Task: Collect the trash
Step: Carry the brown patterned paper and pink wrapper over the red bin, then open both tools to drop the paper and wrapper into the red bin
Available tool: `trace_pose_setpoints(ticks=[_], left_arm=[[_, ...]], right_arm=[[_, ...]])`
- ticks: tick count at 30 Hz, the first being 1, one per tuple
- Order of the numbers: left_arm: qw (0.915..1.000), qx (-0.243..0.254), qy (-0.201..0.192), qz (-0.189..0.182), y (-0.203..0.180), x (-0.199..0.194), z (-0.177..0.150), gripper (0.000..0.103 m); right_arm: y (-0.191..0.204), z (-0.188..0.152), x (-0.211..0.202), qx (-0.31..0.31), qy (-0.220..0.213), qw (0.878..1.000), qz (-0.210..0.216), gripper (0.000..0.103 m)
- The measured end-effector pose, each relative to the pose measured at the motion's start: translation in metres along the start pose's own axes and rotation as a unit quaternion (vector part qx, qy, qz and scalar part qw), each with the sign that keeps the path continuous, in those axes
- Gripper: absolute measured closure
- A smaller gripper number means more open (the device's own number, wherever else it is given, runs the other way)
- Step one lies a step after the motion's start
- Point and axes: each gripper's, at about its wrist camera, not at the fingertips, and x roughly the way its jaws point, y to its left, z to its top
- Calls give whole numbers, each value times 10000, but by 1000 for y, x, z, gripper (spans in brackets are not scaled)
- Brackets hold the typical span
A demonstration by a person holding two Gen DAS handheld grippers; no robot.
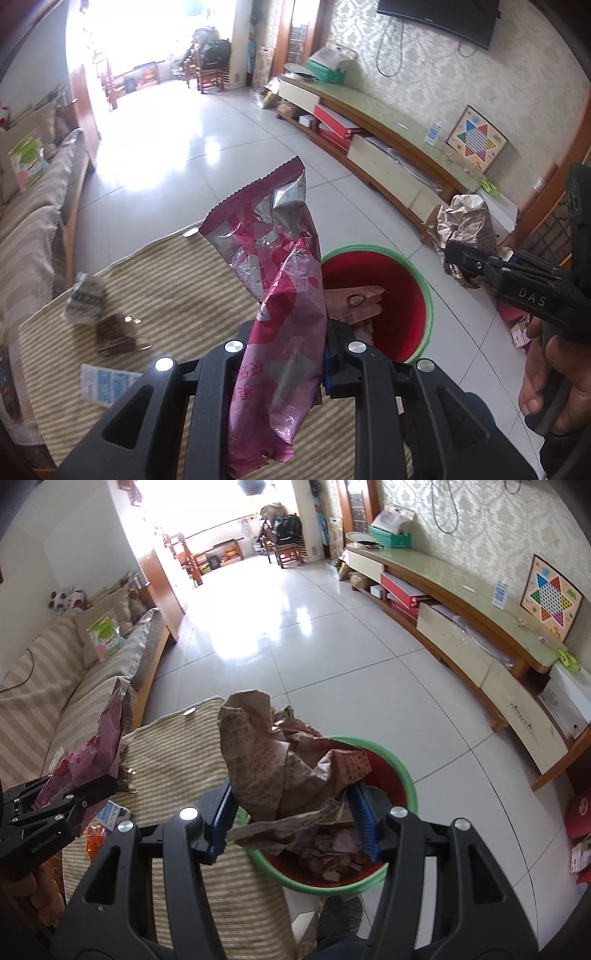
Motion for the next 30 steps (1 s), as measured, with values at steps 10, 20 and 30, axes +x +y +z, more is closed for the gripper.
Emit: trace_pose_setpoints(ticks=[10, 20, 30], left_arm=[[9988, 268, 244, -327, -53, 51, 18, 85], [9966, 395, 460, -560, -79, 78, 19, 85], [9933, 151, 533, -1012, -70, 83, 14, 40]], right_arm=[[-52, -5, 23, 317, 179, 9992, -137, 49], [-68, -7, 34, 459, 262, 9985, -141, 49], [-67, -6, 43, 462, 318, 9984, -85, 49]])
